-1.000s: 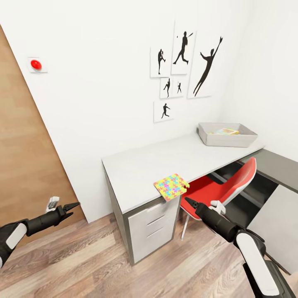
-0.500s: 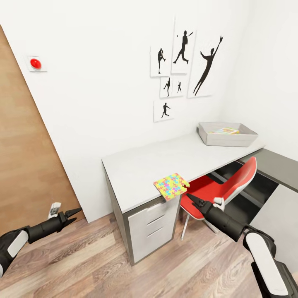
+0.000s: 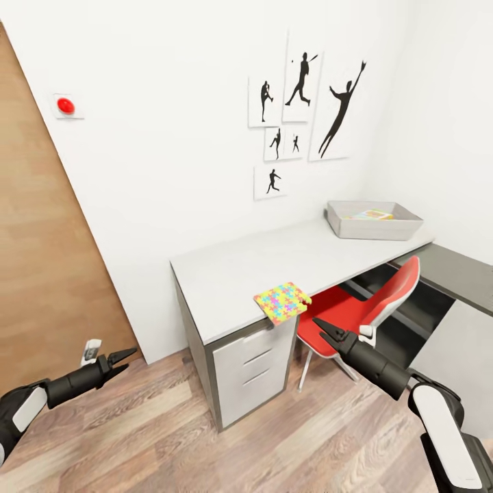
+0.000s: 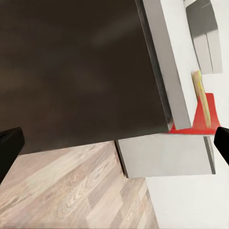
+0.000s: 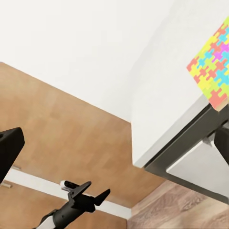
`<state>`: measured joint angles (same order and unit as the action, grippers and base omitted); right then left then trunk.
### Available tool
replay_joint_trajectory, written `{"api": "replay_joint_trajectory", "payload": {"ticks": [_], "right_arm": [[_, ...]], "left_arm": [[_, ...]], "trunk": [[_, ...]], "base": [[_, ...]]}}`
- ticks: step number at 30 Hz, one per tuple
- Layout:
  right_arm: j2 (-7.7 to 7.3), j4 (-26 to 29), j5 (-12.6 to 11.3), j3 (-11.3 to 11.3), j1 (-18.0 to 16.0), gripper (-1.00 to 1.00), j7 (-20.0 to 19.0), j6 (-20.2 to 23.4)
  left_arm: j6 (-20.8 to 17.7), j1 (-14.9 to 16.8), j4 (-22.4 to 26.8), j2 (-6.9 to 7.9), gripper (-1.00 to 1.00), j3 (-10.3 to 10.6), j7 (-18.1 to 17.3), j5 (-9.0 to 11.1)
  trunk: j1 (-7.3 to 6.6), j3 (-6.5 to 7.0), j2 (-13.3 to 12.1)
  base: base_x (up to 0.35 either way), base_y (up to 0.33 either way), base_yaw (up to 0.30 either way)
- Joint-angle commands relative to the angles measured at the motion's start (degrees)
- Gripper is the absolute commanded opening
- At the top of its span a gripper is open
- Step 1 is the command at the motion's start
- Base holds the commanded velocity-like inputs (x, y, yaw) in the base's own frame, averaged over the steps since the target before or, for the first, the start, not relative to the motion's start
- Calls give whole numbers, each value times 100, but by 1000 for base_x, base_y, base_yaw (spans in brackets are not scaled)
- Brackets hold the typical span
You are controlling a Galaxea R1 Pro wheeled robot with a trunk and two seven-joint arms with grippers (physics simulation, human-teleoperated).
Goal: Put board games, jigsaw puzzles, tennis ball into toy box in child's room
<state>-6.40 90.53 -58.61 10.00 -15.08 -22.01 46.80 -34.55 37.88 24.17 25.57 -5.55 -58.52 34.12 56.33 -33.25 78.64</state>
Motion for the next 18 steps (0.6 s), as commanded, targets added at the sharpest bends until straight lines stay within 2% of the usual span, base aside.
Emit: {"api": "replay_joint_trajectory", "payload": {"ticks": [1,12,18], "right_arm": [[3,0,8,6,-4,100,-19,31],[9,-6,16,-5,-4,100,-8,14],[12,-9,16,-2,-4,100,-14,2]], "left_arm": [[-41,2,-1,-1,100,-1,-8,24],[-36,0,14,-3,100,4,-49,25],[-35,0,17,-7,100,9,-67,25]], "trunk": [[-1,-5,3],[-1,-5,3],[-1,-5,3]], "base": [[-56,0,0],[-131,-28,0],[-39,-157,0]]}}
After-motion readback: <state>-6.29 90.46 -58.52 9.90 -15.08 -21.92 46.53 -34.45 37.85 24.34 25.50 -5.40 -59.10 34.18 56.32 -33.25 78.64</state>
